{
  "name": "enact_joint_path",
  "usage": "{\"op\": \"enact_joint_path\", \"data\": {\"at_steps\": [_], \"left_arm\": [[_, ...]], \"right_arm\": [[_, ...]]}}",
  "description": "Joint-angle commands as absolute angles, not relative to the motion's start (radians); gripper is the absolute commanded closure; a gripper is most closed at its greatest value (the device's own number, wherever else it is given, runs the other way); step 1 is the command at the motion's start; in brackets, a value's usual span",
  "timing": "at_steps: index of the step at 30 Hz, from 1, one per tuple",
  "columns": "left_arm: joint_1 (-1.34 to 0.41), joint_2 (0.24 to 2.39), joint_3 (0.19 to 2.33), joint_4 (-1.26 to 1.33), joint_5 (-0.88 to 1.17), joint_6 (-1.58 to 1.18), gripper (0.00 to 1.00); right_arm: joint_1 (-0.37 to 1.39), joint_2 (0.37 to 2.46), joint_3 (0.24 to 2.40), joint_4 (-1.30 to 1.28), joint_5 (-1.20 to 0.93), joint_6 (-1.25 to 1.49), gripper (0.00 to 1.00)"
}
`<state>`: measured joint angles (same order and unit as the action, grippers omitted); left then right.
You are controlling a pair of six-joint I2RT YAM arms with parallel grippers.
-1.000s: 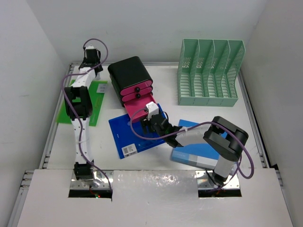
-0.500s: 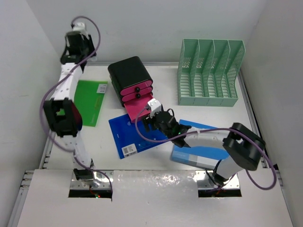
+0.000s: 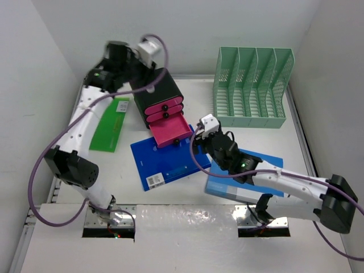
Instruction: Organize the desk
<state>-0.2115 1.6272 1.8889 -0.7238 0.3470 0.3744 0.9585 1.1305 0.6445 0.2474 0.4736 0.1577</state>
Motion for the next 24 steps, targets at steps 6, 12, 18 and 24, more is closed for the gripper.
{"op": "enact_joint_path", "data": {"at_steps": [6, 12, 18, 24], "left_arm": [[-0.483, 1.7, 1.74, -0.905, 0.184, 0.523, 1.0], [-0.566, 1.779, 1.638, -0.83, 0.028, 0.518, 1.0], [-0.626, 1.9, 1.62, -0.738, -0.112, 0.531, 1.0], [-0.634, 2.012, 1.631, -0.699, -0.179, 0.56, 1.0]], "right_arm": [[0.959, 0.971, 0.534, 0.017, 0.779, 0.261, 0.26], [0.959, 0.914, 0.47, -0.028, 0.827, 0.33, 0.26], [0.959, 0.882, 0.442, -0.055, 0.838, 0.357, 0.26], [0.959, 0.854, 0.414, -0.061, 0.856, 0.361, 0.25]]}}
